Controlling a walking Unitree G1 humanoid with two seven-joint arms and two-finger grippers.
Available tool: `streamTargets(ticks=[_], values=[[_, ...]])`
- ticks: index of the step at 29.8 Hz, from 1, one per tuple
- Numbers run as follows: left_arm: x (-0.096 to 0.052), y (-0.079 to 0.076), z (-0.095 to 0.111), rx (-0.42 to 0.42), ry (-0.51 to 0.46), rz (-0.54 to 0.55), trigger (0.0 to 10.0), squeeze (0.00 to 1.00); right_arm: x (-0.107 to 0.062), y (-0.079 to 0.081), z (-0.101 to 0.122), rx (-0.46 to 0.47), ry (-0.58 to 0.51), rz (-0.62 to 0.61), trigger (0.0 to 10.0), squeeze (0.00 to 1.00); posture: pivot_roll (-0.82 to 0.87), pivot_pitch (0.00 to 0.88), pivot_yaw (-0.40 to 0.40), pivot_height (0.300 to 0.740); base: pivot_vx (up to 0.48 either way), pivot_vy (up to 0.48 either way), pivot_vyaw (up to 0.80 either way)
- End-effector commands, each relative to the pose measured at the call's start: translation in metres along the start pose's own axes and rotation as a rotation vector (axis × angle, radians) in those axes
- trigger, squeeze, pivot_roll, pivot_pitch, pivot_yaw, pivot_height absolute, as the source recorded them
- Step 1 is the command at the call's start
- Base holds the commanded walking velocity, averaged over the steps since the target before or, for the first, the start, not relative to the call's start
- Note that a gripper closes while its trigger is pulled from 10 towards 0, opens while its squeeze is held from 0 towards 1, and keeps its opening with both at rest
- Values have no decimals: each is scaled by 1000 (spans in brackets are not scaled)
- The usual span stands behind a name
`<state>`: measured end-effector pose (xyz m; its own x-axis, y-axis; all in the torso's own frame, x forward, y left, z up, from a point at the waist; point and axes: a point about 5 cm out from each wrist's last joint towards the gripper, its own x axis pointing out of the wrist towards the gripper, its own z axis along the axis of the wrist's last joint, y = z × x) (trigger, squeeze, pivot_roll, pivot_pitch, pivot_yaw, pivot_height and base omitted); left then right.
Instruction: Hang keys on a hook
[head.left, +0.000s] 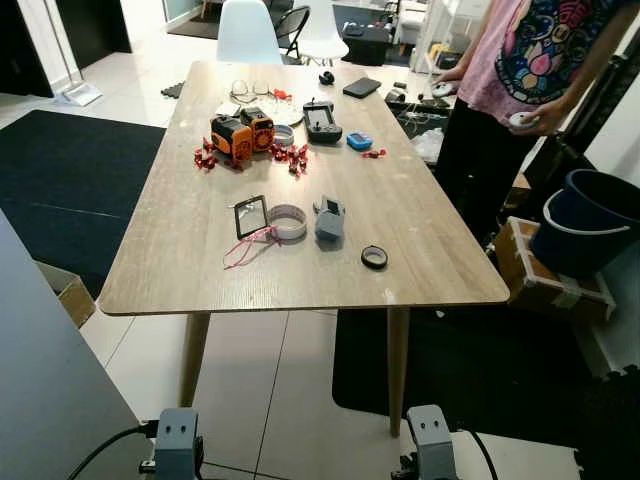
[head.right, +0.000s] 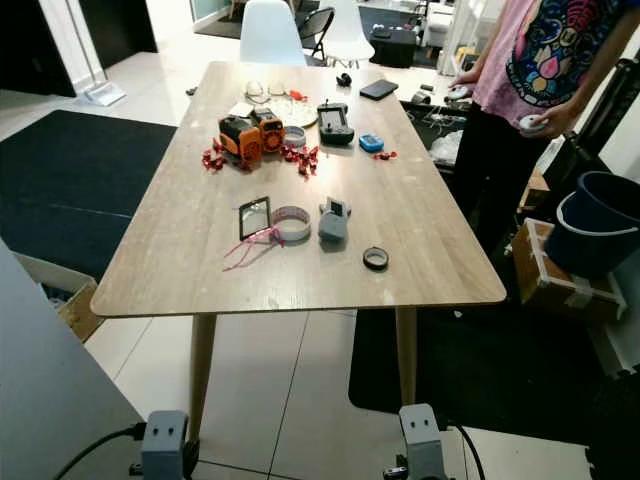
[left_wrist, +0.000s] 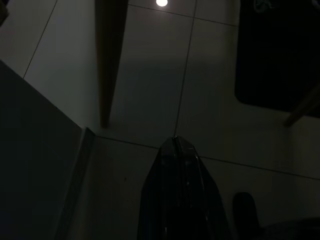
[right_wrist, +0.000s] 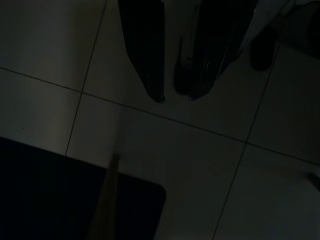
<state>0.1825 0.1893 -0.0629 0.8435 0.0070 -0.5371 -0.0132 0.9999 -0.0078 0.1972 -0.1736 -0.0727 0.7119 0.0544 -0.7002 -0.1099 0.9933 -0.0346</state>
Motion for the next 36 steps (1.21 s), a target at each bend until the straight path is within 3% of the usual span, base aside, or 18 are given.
streamTargets(ticks=[1,20,25,29,36], values=[[-2,-1,-5,-4,15,5,10000,0,-2,-4,-4,-7,12,-8,10000,0,52,64,-64,740,0,0,0],[-3,-22,-12,-61,33,17,10000,0,1,-18,10,-113,-6,20,10000,0,15,54,-134,740,0,0,0],[-3,-20,-11,-41,31,3,10000,0,0,-15,6,-100,0,20,10000,0,25,56,-109,740,0,0,0],[-1,-8,-7,12,28,-25,10000,0,-2,-5,-3,-51,9,12,10000,0,41,57,-48,740,0,0,0],[1,2,-1,40,22,-32,10000,0,-2,-1,-4,-12,4,-2,10000,0,51,56,-9,740,0,0,0]])
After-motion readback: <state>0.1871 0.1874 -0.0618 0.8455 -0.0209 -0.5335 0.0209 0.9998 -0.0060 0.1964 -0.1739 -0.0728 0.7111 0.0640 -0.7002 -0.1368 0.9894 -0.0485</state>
